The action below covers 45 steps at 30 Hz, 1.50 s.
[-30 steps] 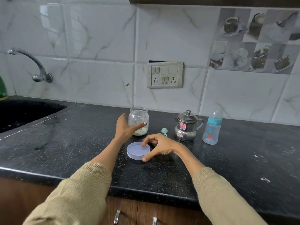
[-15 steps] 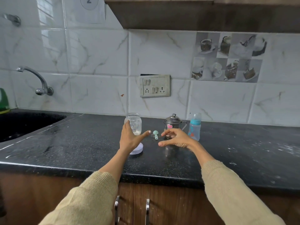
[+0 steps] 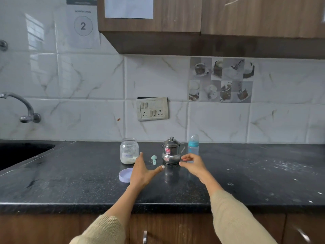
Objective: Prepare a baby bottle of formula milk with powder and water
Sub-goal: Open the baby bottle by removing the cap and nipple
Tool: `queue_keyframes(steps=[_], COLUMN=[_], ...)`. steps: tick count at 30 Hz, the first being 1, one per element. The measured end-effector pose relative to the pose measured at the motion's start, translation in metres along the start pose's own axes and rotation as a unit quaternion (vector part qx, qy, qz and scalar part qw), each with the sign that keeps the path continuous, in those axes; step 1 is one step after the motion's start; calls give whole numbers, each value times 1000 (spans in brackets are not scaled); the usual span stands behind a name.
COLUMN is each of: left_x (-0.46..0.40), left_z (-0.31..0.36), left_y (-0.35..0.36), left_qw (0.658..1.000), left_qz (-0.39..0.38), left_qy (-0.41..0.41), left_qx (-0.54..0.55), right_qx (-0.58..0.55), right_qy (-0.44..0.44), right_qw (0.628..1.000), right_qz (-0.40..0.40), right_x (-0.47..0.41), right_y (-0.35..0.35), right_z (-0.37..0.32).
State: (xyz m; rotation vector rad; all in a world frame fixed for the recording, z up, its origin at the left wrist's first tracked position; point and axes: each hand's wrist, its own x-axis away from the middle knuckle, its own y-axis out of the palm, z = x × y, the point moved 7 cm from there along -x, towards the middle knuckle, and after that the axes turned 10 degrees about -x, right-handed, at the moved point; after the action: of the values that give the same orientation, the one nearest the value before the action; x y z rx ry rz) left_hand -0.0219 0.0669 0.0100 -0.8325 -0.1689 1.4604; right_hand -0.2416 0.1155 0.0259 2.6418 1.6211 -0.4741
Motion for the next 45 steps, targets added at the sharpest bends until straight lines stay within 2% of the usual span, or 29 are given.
queue_keyframes(steps=[11,28,34,39,45], left_x=[-23,-61,-80,-89,-87], left_z=[0,10,6,-2,-10], left_y=[17,40,58,75,76], left_qw=[1000,999,998,997,996], left_qz=[-4,-12,-20,-24,-28], left_qy=[-5,-12,-24,-34,-41], left_qx=[3,35,54,62,68], right_qx=[-22,-10,1,38,45], right_qy=[5,-12,28,27,19], right_qw=[999,982,985,989,985], right_qz=[44,186,168,139,165], right_x=[-16,-58,-81,-103,-102], right_y=[-9,-33,-35,-29,-30], right_z=[11,22,39,52,59])
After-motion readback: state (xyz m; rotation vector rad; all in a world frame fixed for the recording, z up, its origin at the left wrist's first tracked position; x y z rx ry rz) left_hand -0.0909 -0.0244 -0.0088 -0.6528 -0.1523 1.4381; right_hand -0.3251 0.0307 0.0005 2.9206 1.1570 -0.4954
